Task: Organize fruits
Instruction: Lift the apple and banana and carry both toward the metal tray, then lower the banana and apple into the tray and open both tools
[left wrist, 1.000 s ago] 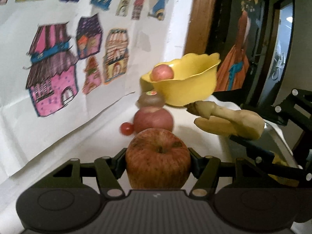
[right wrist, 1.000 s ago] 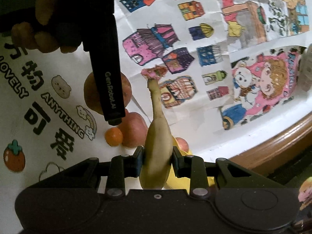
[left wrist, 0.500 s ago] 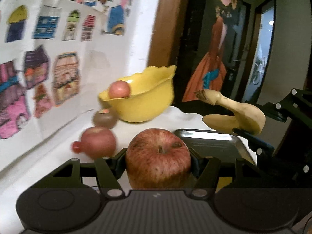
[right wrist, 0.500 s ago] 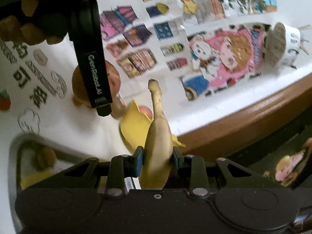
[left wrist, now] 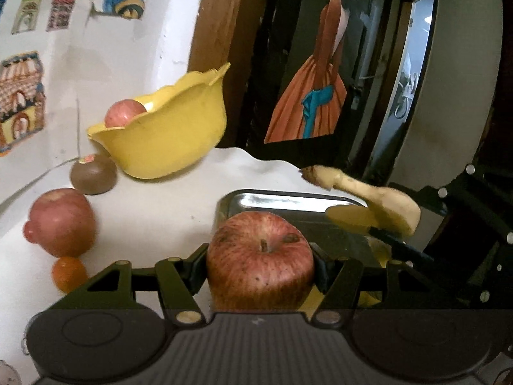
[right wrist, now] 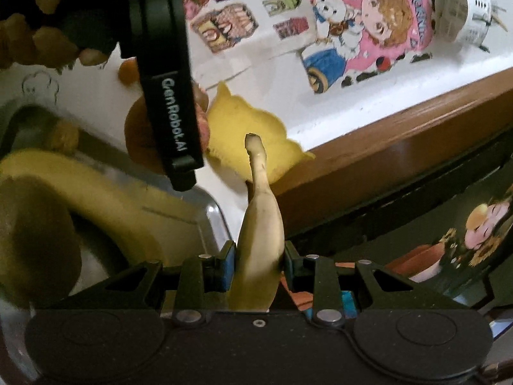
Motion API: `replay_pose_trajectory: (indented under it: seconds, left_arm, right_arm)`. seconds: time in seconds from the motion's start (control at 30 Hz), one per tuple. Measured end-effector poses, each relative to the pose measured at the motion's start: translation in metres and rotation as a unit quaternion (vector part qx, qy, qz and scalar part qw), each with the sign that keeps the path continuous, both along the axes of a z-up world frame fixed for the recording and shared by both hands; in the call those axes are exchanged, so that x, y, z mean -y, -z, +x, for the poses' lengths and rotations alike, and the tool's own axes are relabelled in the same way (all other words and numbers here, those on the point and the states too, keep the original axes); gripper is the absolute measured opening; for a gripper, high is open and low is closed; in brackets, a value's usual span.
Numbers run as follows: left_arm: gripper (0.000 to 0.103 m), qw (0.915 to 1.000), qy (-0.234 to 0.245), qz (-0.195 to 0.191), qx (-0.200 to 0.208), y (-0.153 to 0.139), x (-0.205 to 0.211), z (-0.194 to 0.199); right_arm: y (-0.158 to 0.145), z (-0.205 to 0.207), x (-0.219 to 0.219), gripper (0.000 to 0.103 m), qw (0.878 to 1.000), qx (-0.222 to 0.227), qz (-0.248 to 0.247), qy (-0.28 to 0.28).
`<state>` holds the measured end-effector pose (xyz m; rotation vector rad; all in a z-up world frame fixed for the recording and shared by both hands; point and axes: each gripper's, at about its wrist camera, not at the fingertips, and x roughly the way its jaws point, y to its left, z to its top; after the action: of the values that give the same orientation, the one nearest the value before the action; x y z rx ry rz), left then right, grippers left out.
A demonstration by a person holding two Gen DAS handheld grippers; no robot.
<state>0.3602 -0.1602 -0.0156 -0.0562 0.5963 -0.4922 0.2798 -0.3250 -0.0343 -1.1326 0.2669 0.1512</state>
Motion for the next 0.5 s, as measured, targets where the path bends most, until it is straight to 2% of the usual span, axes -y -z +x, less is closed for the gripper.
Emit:
replay_pose_trajectory:
  seconds: [0.2,0.5]
  left_arm:
    - [0.067,0.9999,0.005,0.006,-0.008,0.010,0.010,0.007]
    - [0.067,0.9997,0.006,0.015,-0.017,0.015,0.012,0.011]
  right_arm:
    - [0.010,0.003,0.005,0.032,1.000,-0.004,0.003,-0.002]
    - [0.009,0.006,0.003,0.032,1.000,-0.008,0.003,-0.011]
